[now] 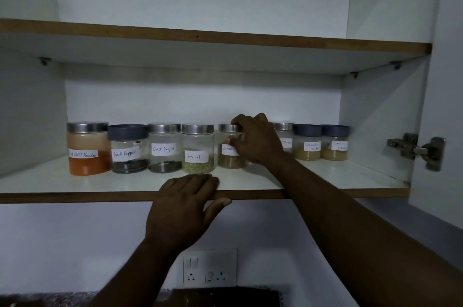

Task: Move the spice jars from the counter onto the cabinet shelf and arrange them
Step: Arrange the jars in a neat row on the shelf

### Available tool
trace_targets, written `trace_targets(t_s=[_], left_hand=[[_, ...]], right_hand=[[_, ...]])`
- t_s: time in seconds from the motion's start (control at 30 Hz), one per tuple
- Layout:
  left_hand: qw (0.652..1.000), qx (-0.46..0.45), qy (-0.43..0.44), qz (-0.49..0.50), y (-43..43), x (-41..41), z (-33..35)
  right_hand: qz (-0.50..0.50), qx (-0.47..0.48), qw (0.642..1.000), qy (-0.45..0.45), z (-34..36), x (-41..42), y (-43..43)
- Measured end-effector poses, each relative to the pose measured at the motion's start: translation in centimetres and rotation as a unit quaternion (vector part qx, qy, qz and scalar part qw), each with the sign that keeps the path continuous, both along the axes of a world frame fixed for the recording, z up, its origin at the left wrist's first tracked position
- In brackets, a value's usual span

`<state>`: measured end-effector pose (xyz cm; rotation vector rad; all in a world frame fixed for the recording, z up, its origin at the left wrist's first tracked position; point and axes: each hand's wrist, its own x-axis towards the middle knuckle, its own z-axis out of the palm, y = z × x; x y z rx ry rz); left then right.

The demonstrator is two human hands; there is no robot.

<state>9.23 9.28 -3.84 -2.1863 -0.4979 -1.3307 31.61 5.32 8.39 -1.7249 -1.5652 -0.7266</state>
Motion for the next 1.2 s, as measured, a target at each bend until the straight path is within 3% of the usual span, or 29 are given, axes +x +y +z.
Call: trace_targets(t_s=[0.33, 0.73, 0.83, 0.97, 1.07, 1.2], left_hand=[[0.998, 0.035, -0.049, 0.004, 0.8, 1.1, -0.9], [0.994, 0.067, -0.08, -0.004, 1.7, 1.6, -1.3], [0.995, 0.064, -0.078, -0.003, 1.6, 1.7, -1.4], [0.997, 0.045, -0.069, -0.004, 1.4, 1.5, -1.2], [0.998, 0.019, -0.06, -0.006, 1.0, 1.3, -1.0], [0.999, -0.032, -0.03, -0.021, 0.6, 0.1, 0.0]], right_hand=[[-0.079, -0.095, 0.992, 0.021, 2.3, 0.7, 3.5], [-0.109, -0.093, 0.99, 0.002, 2.1, 1.1, 5.5], [-0.086, -0.076, 0.993, 0.026, 1.5, 1.6, 5.5], [-0.036, 0.083, 0.986, 0.138, 2.1, 1.9, 4.2], [0.002, 0.121, 0.984, 0.13, 1.9, 0.6, 3.3], [0.094, 0.082, 0.989, 0.081, 1.0, -2.9, 2.3]])
